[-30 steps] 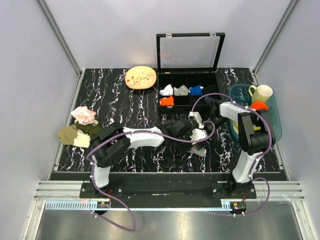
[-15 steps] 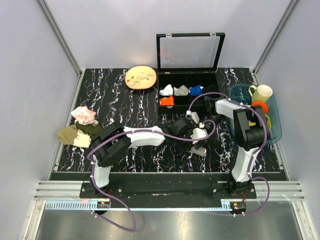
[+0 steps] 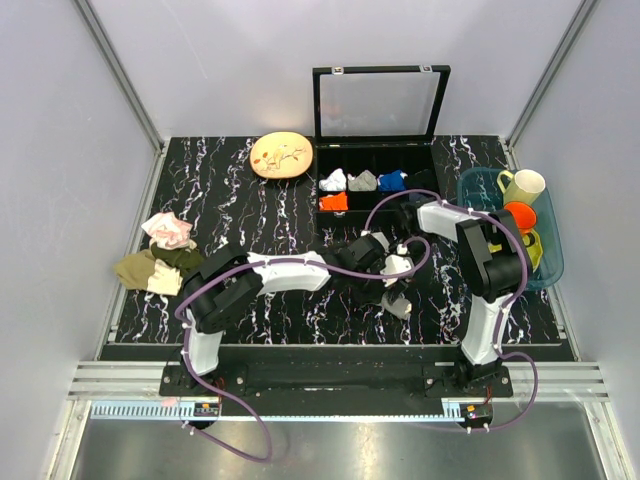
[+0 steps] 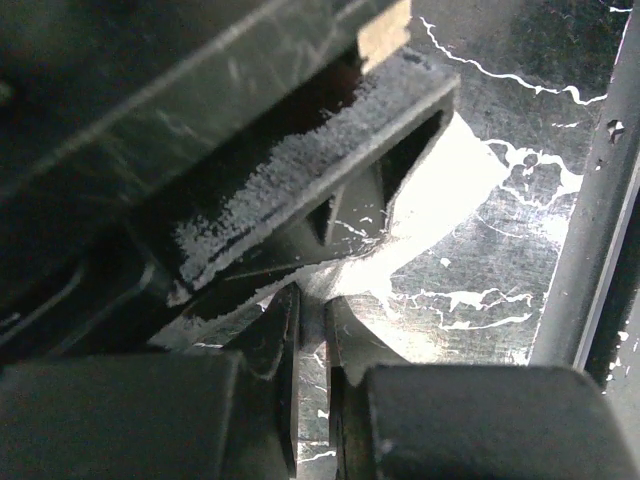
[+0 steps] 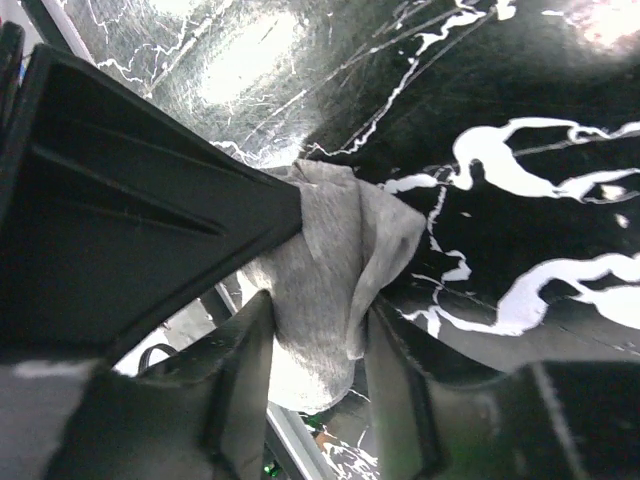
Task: Roll the underwear
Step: Roll the underwear to the center of the board, then pick up the underwear from the center of the board.
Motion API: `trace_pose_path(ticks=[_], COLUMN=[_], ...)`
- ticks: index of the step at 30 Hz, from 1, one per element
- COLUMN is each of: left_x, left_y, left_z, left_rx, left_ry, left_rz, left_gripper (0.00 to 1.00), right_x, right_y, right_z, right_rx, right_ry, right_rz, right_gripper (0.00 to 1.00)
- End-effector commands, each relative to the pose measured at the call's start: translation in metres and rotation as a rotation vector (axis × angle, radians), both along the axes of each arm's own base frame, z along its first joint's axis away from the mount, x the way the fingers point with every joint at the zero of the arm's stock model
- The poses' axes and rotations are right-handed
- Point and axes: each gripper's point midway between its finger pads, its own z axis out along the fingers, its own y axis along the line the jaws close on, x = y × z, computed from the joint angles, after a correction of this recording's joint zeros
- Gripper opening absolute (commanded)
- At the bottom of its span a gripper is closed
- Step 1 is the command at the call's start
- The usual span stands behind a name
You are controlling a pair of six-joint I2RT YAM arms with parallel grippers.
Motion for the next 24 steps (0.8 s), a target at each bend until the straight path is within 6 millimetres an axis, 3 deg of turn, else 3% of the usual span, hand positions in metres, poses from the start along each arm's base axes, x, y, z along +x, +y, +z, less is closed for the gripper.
trace_pose_path(ticks=[1, 4, 7, 8, 10, 16, 17, 19, 20, 21, 24], left_x=[-0.024, -0.019, -0.011, -0.006, -0.002, 0.010, 0.008, 0.011, 0.014, 0.013, 0.014], left_y=[0.033, 0.033, 0.035, 0.034, 0.038, 0.054, 0.060, 0.073, 0.084, 0.093, 0.125], left_z=[-0.049, -0.044, -0.038, -0.027, -0.019, 0.043, 0.060, 0.076, 0.079, 0.098, 0.127], left_rx=[0.165, 0.152, 0.130, 0.105, 0.077, -0.055, -0.091, -0.115, -0.116, -0.149, -0.178], left_ry=[0.143, 0.129, 0.106, 0.078, 0.054, -0.056, -0.078, -0.100, -0.103, -0.119, -0.151], left_rz=[0.033, 0.061, 0.106, 0.124, 0.150, 0.225, 0.234, 0.269, 0.291, 0.310, 0.363], left_gripper=[0.00, 0.03, 0.11, 0.16, 0.27, 0.42, 0.43, 0.45, 0.46, 0.46, 0.47], right_x=[-0.008, -0.011, -0.012, -0.011, -0.011, -0.005, 0.000, 0.004, 0.009, 0.011, 0.023], right_y=[0.000, 0.002, 0.003, 0.002, 0.002, 0.004, 0.006, 0.008, 0.009, 0.009, 0.012], right_z=[-0.017, -0.018, -0.017, -0.018, -0.017, 0.000, 0.006, 0.018, 0.025, 0.033, 0.053], right_rx=[-0.060, -0.058, -0.052, -0.055, -0.054, 0.001, 0.018, 0.042, 0.053, 0.063, 0.082], right_ry=[0.021, 0.044, 0.051, 0.050, 0.044, -0.005, -0.027, -0.058, -0.080, -0.095, -0.144], right_rz=[0.050, 0.051, 0.051, 0.050, 0.052, 0.055, 0.056, 0.059, 0.059, 0.064, 0.068], right_gripper=[0.38, 0.29, 0.10, 0.05, 0.03, 0.02, 0.02, 0.01, 0.01, 0.00, 0.00])
